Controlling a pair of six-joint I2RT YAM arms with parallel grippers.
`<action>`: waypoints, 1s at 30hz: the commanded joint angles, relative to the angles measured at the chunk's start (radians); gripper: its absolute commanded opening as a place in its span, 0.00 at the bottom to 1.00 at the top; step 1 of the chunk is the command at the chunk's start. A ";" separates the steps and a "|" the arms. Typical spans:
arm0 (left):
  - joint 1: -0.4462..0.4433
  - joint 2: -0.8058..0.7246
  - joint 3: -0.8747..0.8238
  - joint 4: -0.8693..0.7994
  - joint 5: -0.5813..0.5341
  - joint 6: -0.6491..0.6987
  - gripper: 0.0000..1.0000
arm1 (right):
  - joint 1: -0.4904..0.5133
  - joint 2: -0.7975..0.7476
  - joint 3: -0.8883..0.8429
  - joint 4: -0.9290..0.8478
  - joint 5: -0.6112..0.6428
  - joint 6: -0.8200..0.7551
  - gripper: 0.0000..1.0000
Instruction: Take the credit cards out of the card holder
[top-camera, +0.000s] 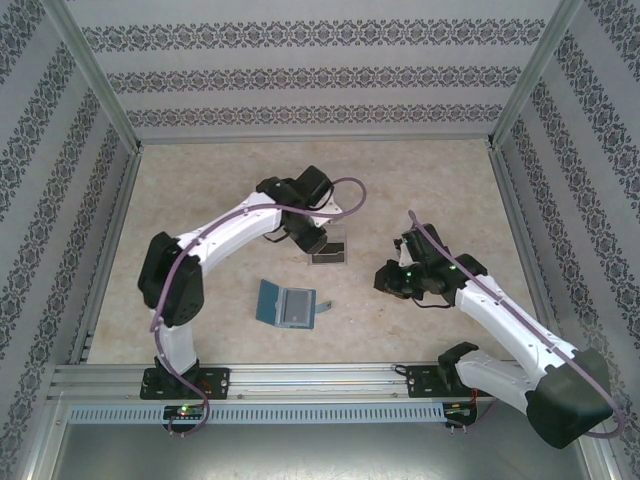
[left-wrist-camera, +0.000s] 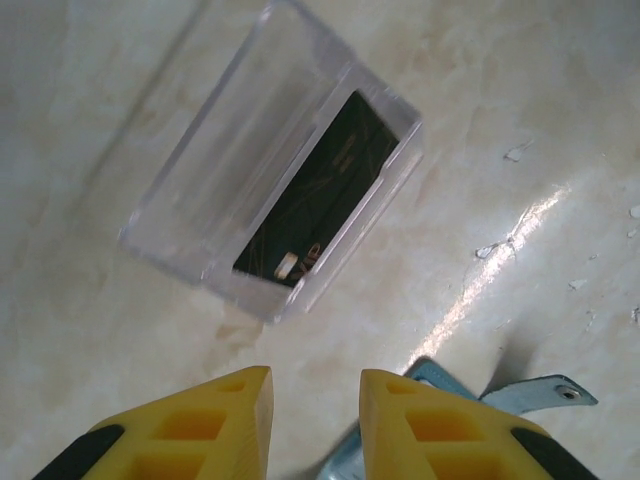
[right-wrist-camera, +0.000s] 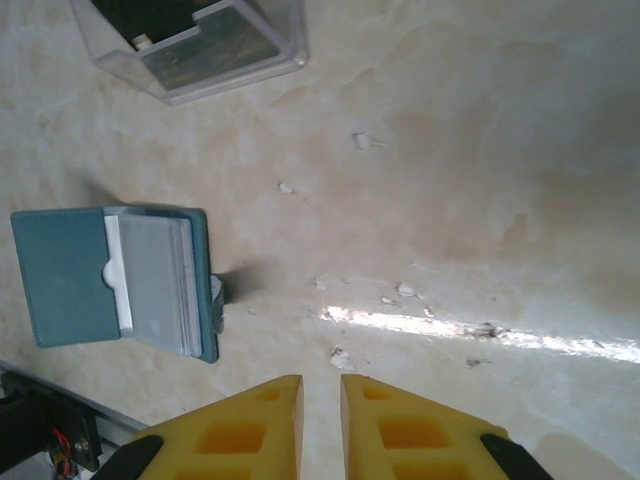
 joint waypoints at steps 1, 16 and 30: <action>0.008 -0.113 -0.104 0.128 -0.018 -0.237 0.29 | 0.061 0.017 0.039 0.024 0.071 0.066 0.19; 0.008 -0.526 -0.596 0.331 0.007 -0.617 0.36 | 0.332 0.248 0.155 0.142 0.156 0.183 0.19; 0.008 -0.600 -0.856 0.477 0.189 -0.858 0.35 | 0.437 0.530 0.254 0.244 0.094 0.211 0.16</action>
